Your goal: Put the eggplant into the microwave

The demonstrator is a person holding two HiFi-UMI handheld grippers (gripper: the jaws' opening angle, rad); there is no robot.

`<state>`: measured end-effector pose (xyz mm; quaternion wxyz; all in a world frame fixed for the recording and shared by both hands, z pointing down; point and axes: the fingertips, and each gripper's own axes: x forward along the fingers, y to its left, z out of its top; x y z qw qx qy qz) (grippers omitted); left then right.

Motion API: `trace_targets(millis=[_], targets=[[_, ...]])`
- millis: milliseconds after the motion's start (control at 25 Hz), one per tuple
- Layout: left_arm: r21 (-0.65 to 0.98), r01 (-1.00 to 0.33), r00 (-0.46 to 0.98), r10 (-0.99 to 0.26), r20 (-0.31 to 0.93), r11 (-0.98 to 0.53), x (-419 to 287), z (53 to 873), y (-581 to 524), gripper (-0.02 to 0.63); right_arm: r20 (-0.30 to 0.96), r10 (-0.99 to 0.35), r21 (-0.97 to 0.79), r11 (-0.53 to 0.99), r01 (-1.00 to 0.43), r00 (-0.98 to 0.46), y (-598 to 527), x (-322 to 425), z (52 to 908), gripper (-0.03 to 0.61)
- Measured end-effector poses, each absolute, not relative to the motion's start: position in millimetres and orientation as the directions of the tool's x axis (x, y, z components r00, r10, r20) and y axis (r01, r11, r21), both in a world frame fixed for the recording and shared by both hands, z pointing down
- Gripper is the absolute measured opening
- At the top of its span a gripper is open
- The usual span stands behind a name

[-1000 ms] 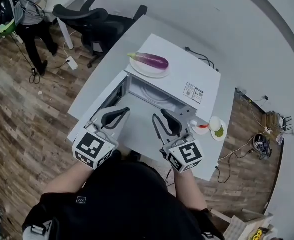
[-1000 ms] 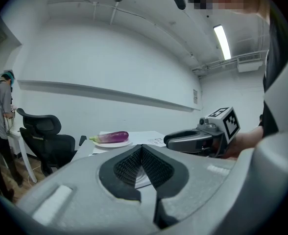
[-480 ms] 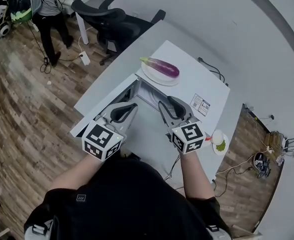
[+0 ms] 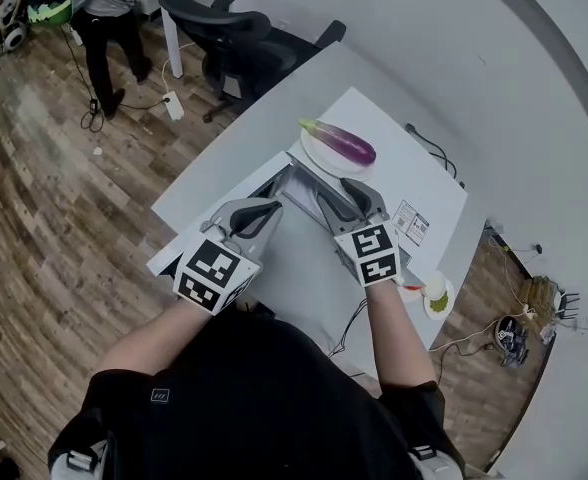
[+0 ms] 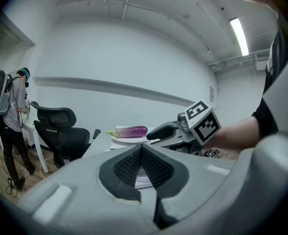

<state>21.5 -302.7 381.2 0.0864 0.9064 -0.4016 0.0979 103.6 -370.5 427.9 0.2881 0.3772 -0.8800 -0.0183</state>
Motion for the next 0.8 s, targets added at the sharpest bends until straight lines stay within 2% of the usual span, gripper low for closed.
trace_targets(millis=[480, 800], targets=[[0.088, -0.759, 0.645, -0.727, 0.234, -0.645, 11, 383, -317, 0.009, 0.642, -0.651, 0.442, 0.746, -0.498, -0.405, -401, 103, 452, 0.236], [0.084, -0.765, 0.638, -0.733, 0.236, -0.639, 8, 383, -318, 0.009, 0.663, -0.649, 0.477, 0.750, -0.457, -0.373, -404, 102, 460, 0.236]])
